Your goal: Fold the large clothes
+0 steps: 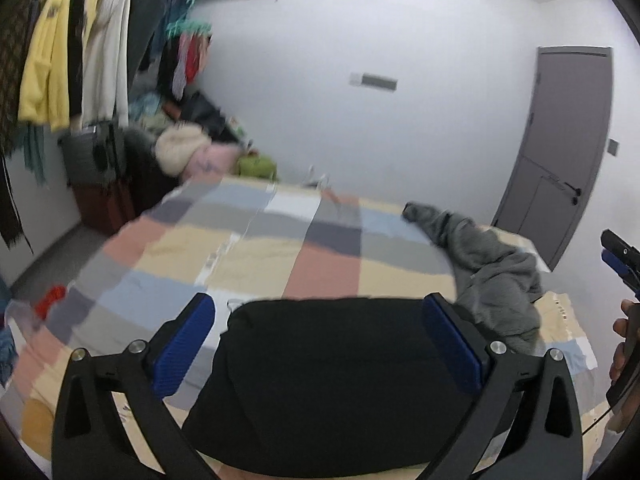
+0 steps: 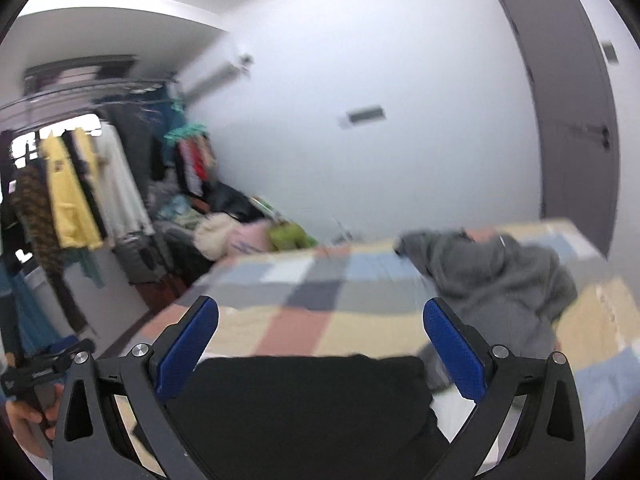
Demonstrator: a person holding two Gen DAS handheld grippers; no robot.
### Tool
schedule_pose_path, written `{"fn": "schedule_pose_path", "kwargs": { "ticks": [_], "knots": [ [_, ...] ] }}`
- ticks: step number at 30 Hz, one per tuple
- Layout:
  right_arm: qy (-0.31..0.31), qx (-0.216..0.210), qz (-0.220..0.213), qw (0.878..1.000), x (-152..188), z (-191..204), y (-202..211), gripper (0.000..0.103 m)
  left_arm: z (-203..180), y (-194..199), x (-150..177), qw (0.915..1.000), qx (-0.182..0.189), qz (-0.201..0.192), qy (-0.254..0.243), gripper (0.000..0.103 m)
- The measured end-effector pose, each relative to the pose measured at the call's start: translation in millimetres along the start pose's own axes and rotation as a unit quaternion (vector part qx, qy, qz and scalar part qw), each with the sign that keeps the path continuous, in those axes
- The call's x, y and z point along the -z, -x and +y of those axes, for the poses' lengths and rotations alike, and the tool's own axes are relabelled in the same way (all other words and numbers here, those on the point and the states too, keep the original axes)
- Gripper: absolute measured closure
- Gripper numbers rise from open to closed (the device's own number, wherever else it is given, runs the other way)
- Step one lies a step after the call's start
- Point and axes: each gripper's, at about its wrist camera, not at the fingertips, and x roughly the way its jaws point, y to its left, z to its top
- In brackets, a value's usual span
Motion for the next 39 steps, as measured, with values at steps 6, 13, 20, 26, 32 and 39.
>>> {"fn": "schedule_pose_path", "kwargs": {
  "ticks": [6, 13, 20, 26, 32, 39],
  "knots": [
    [0.03, -0.022, -0.034, 0.999, 4.0, 44.5, 55.4, 0.0, -24.6, 66.7, -0.7, 0.9977, 0.013, -0.059, -0.029, 0.0],
    [0.06, -0.033, -0.05, 0.996, 32.1, 74.6, 92.1, 0.0, -35.0, 111.0, 15.9, 0.9944, 0.048, -0.092, -0.015, 0.0],
    [0.07, -0.021, -0.059, 0.996, 62.2, 88.1, 120.6, 0.0, -37.9, 117.9, 44.6, 0.9961, 0.032, -0.082, -0.003, 0.0],
    [0.058, -0.012, -0.016, 0.998, 90.8, 89.9, 116.8, 0.0, -44.2, 120.9, 67.0, 0.9976, 0.004, -0.068, -0.013, 0.0],
    [0.058, 0.008, 0.021, 0.998, 109.9, 94.0, 110.7, 0.0, -42.5, 112.3, 82.8, 0.9991, 0.003, -0.043, 0.004, 0.0],
    [0.051, 0.017, 0.044, 0.998, 122.1, 91.4, 103.4, 0.0, -47.1, 94.8, 96.3, 1.0, -0.004, -0.001, 0.001, 0.0]
  ]
}}
